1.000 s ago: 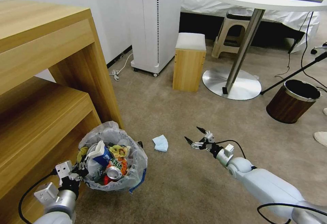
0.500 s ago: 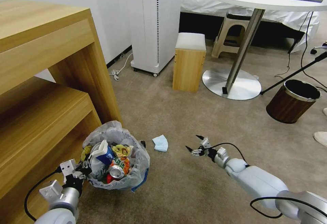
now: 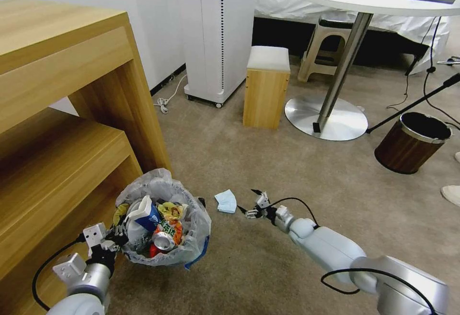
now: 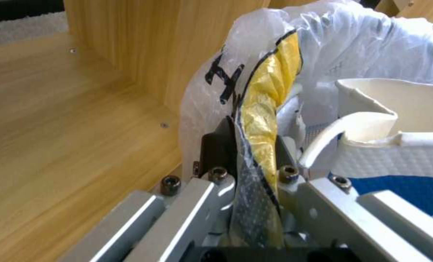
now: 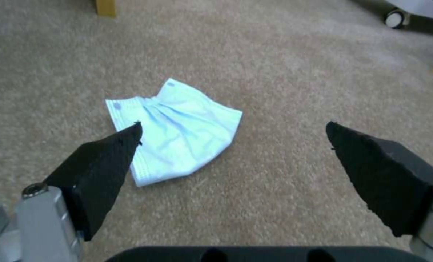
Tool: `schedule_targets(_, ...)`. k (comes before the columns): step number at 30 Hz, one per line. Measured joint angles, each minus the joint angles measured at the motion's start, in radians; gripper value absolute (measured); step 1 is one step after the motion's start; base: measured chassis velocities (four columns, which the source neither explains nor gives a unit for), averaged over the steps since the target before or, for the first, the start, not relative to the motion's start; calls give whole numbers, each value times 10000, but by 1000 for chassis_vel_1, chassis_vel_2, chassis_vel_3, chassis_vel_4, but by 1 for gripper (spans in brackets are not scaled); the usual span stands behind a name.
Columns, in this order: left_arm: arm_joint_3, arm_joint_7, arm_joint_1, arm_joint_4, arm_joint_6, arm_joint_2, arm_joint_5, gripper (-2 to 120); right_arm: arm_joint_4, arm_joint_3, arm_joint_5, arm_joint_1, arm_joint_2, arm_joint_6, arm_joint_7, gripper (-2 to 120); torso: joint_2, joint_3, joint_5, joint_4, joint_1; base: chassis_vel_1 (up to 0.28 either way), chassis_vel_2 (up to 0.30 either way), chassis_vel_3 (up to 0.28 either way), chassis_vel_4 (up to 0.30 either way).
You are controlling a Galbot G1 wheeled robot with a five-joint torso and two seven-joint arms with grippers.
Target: Pick up the trash bin and place the garbage on the floor into it.
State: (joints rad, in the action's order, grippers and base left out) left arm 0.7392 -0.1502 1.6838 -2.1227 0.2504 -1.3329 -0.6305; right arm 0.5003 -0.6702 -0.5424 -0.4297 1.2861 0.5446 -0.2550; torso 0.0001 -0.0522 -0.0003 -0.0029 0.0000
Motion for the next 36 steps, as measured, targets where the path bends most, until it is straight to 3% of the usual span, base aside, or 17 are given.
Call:
schedule_targets(12,34,2,20,-98,-24,-10,-51,3,-1447,205,682,235,751,174,-198,91,0,0,2,2,0,0,0,0,0)
schedule_targets(36,76,-10,20,-203,-34,-38,-93,3,-2043,269,1610,145,1478,343,-78,88,0,0,2,1,1,0,0,0,0)
